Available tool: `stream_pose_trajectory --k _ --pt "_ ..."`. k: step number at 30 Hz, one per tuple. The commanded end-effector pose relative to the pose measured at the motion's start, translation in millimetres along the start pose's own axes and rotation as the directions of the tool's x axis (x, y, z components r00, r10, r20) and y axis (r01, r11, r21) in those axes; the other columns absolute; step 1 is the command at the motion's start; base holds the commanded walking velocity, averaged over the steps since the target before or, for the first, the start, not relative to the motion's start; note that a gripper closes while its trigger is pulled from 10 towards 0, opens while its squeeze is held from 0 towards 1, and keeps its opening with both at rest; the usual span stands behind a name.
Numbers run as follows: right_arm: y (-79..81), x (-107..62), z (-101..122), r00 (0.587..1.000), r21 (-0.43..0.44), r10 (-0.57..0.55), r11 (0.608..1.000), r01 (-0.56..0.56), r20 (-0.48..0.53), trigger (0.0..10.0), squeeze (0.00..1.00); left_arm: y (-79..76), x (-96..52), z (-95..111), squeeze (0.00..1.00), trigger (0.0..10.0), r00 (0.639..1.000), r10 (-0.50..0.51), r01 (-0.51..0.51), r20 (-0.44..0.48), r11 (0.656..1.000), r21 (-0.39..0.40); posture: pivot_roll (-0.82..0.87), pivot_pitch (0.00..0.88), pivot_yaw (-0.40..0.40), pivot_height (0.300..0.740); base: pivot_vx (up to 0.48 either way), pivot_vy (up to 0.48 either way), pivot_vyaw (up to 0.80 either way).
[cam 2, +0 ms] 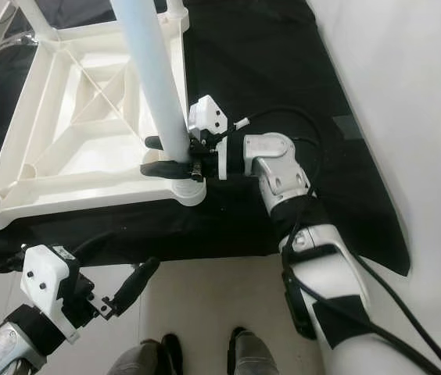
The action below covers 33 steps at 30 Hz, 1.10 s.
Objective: Building children table
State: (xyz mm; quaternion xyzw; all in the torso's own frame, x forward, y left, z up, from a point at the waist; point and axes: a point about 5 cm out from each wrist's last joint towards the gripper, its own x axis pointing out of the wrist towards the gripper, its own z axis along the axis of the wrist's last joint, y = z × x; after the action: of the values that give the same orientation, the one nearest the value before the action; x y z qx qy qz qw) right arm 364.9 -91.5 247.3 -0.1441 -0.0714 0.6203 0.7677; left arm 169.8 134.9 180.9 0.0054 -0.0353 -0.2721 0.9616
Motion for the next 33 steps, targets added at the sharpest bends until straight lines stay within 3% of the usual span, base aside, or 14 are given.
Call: stream_pose_trajectory --k 1,4,5,6,7,9,12,14,19,20,22,23,25,33 --pt "16.3 -1.5 -57 0.968 0.189 -0.113 0.969 0.157 -0.225 10.0 0.0 -1.5 -3.3 -3 0.0 10.0 1.0 0.001 -0.002 -0.024 1.0 -0.019 0.02 0.342 0.047 0.74 0.0 0.0 0.0" --pt "16.4 -1.9 -62 0.945 0.194 -0.189 0.95 0.246 -0.268 10.0 0.0 -1.9 -3.5 -3 0.0 10.0 1.0 0.001 -0.002 -0.025 1.0 -0.019 0.02 0.342 0.047 0.74 0.0 0.0 0.0" --pt "18.5 -3.5 -72 0.81 0.125 -0.465 0.836 0.535 -0.358 10.0 0.0 -2.2 -4.1 -4 0.0 10.0 1.0 0.002 -0.003 -0.026 1.0 -0.018 0.01 0.336 0.032 0.74 0.0 0.0 0.0" --pt "18.5 -3.5 -72 0.81 0.125 -0.465 0.836 0.535 -0.358 10.0 0.0 -2.2 -4.1 -4 0.0 10.0 1.0 0.002 -0.003 -0.026 1.0 -0.018 0.01 0.336 0.032 0.74 0.0 0.0 0.0" --pt "47.3 -3.1 -81 0.708 0.094 -0.578 0.744 0.662 -0.406 10.0 0.0 -0.9 -3.3 -4 0.0 10.0 1.0 0.009 -0.009 -0.024 1.0 -0.02 0.02 0.335 0.032 0.74 0.0 0.0 0.0" --pt "47.3 -3.1 -81 0.708 0.094 -0.578 0.744 0.662 -0.406 10.0 0.0 -0.9 -3.3 -4 0.0 10.0 1.0 0.009 -0.009 -0.024 1.0 -0.02 0.02 0.335 0.032 0.74 0.0 0.0 0.0" --pt "87.5 1.0 -82 0.589 0.107 -0.696 0.604 0.789 -0.411 10.0 0.0 3.0 -0.6 -7 0.0 10.0 1.0 0.017 -0.017 -0.023 1.0 -0.013 0.0 0.305 0.053 0.74 0.0 0.0 0.0" --pt "93.0 8.0 -81 0.592 0.128 -0.706 0.595 0.793 -0.389 10.0 0.0 5.4 2.0 -10 0.0 10.0 1.0 0.017 -0.017 -0.023 1.0 -0.011 0.0 0.281 0.055 0.74 0.0 0.0 0.0" --pt "92.5 13.8 -82 0.592 0.132 -0.714 0.591 0.796 -0.373 10.0 0.0 7.4 4.3 -12 0.0 10.0 1.0 0.017 -0.017 -0.024 1.0 -0.009 0.0 0.267 0.053 0.74 0.0 0.0 0.0" --pt "91.2 17.8 -81 0.616 0.155 -0.706 0.605 0.781 -0.351 10.0 0.73 9.3 6.5 -15 0.0 10.0 1.0 0.021 -0.021 -0.023 1.0 -0.009 0.0 0.247 0.05 0.74 0.0 0.0 0.0" --pt "91.2 17.8 -81 0.616 0.155 -0.706 0.605 0.781 -0.351 10.0 0.73 9.3 6.5 -15 0.0 10.0 1.0 0.021 -0.021 -0.023 1.0 -0.009 0.0 0.247 0.05 0.74 0.0 0.0 0.0" --pt "87.4 19.4 -79 0.639 0.178 -0.7 0.618 0.766 -0.319 10.0 1.0 10.8 8.4 -17 0.0 10.0 0.999 0.025 -0.025 -0.022 1.0 -0.007 0.01 0.237 0.05 0.74 0.0 0.0 0.0" --pt "87.4 19.4 -79 0.639 0.178 -0.7 0.618 0.766 -0.319 10.0 1.0 10.8 8.4 -17 0.0 10.0 0.999 0.025 -0.025 -0.022 1.0 -0.007 0.01 0.237 0.05 0.74 0.0 0.0 0.0" --pt "29.0 5.4 -10 0.886 0.137 -0.459 0.883 0.448 0.06 10.0 1.0 17.5 17.3 -25 0.0 10.0 0.999 0.051 -0.051 -0.014 0.999 -0.002 0.01 0.181 0.046 0.74 0.0 0.0 0.0"
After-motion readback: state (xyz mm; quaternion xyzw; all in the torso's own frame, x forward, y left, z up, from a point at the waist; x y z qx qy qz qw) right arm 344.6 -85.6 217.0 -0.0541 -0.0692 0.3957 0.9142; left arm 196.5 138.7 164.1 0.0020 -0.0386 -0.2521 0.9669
